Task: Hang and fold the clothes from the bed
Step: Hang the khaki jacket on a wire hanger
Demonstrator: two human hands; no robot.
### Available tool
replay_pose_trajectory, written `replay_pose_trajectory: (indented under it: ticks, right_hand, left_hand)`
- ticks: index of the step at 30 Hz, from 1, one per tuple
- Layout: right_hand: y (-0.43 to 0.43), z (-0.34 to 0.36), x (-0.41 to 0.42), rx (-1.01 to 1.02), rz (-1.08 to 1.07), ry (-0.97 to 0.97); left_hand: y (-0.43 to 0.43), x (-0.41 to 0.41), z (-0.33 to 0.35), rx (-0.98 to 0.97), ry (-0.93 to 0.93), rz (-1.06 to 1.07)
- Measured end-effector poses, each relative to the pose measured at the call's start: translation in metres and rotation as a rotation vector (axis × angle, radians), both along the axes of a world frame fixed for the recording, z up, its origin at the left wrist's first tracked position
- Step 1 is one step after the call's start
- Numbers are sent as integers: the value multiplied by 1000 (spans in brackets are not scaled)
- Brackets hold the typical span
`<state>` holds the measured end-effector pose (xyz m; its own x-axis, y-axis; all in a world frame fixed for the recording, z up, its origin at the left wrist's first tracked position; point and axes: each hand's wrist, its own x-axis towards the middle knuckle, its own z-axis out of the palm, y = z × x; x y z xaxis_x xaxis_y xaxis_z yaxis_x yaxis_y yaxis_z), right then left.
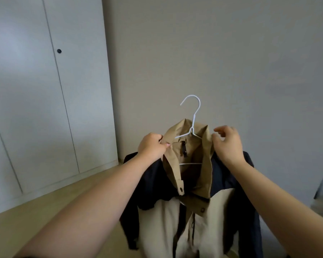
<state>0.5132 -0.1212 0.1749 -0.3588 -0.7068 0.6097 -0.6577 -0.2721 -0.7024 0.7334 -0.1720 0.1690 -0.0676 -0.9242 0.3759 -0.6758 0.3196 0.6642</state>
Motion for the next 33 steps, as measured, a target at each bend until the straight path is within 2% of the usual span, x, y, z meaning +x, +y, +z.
replay_pose_trajectory:
  ticks: [2,3,5,7,8,10,12,13,14,15,17,18,20,22,24,26,28,30,33]
  right_hand:
    - [6,2,2,-8,-90,-18]
    - [9,2,5,73,-133,47]
    - [13,-4,11,355,-167,274]
    - [12,-13,16,570,-104,403]
    - [12,-16,18,554,-66,388]
    - [13,-27,23,272,-26,266]
    - [18,-42,26,-32,-40,48]
    - [19,-51,24,-57,-40,-22]
    - [18,-61,23,16,-33,-30]
    - [16,-72,23,175,-11,21]
    - [11,-87,18,482,100,179]
    - [7,-87,17,535,125,207]
    - [5,-78,15,461,78,179]
    - [7,-62,12,216,-34,66]
    - [7,-45,11,49,-42,-9]
    - [0,-28,11,48,26,65]
    - [-8,-11,16,135,114,142]
    - [-6,4,20,282,263,13]
    - [-1,18,15,491,599,-387]
  left_hand:
    - [1,-5,-5,-6,12,46]
    - [2,-6,-5,-13,20,66]
    - [3,-5,-3,-33,49,93]
    - [6,-4,-1,-44,92,94]
    - [7,-4,0,-48,124,96]
    - [7,0,3,-48,187,120]
    - [6,8,6,-62,247,132]
    - [4,13,8,-65,306,113]
    - [5,16,8,-66,371,78]
    - [6,17,7,-62,407,37]
    - [12,14,3,-31,377,-25]
    - [13,11,-1,-11,353,-37]
    - [11,10,-7,8,353,-32]
    - [9,13,-9,22,378,-14]
    - [9,16,-9,39,369,-23]
    - [12,12,-10,56,322,-60]
    - [14,7,-11,57,262,-94]
    - [16,5,-9,57,247,-119]
    - [16,12,-9,61,288,-149]
